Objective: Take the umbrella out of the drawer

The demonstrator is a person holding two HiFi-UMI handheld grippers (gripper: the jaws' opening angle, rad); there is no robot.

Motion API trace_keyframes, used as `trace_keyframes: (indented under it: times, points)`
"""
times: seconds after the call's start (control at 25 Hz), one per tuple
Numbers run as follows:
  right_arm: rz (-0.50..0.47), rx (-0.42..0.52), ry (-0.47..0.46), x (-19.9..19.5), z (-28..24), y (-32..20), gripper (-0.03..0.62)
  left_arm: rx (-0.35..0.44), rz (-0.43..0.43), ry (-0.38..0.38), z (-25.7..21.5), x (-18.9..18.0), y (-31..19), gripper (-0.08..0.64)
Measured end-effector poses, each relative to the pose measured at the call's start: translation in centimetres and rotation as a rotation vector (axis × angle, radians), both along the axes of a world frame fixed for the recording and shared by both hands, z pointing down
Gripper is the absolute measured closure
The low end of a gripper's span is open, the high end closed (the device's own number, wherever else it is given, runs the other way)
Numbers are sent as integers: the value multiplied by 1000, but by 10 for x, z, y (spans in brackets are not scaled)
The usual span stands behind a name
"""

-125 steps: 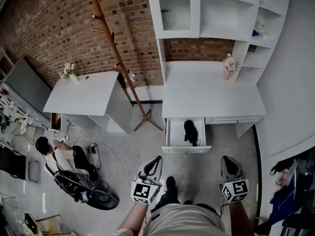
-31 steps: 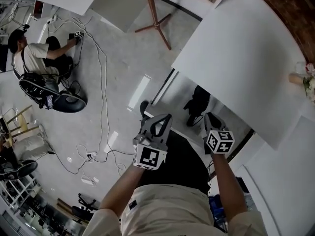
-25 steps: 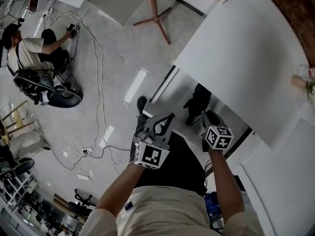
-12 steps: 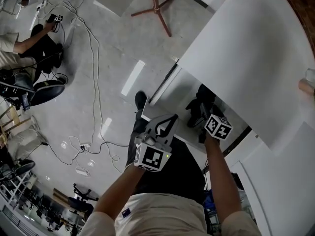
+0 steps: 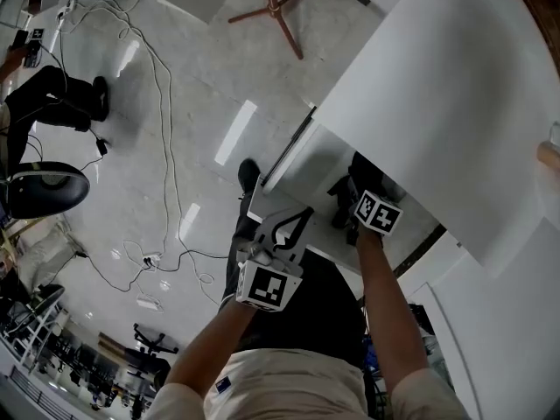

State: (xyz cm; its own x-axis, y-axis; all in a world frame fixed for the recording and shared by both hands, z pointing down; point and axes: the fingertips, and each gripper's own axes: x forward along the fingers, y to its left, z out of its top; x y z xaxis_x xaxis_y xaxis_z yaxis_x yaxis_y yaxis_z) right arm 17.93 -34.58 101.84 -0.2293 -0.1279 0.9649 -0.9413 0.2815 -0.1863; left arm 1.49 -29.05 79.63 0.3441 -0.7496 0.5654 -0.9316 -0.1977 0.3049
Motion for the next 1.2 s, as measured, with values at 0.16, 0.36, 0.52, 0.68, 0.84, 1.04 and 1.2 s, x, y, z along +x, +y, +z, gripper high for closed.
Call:
trace_keyframes:
  times: [0.16, 0.36, 0.52, 0.68, 0.84, 1.04, 1.2]
  points:
    - [-19, -35, 11, -11, 14, 2, 265, -6, -2, -17, 0, -10, -3, 535]
    - [-37, -25, 72, -18, 26, 0, 267, -9, -17, -19, 7, -21, 1, 535]
    - [-76, 41, 71, -23, 19, 1, 292, -13, -15, -23, 7, -27, 7, 535]
    - [-198, 78, 38, -32, 10, 5, 313, -3, -15, -27, 1, -33, 10, 534]
    - [-282, 77, 19, -39, -3, 13, 313, 13, 33, -66, -2, -36, 16, 534]
    - [-359, 107, 17, -46, -21, 16, 313, 49, 15, -65, -16, -45, 14, 534]
    - [-399, 128, 4, -52, -38, 16, 313, 71, 9, -75, -30, -52, 19, 535]
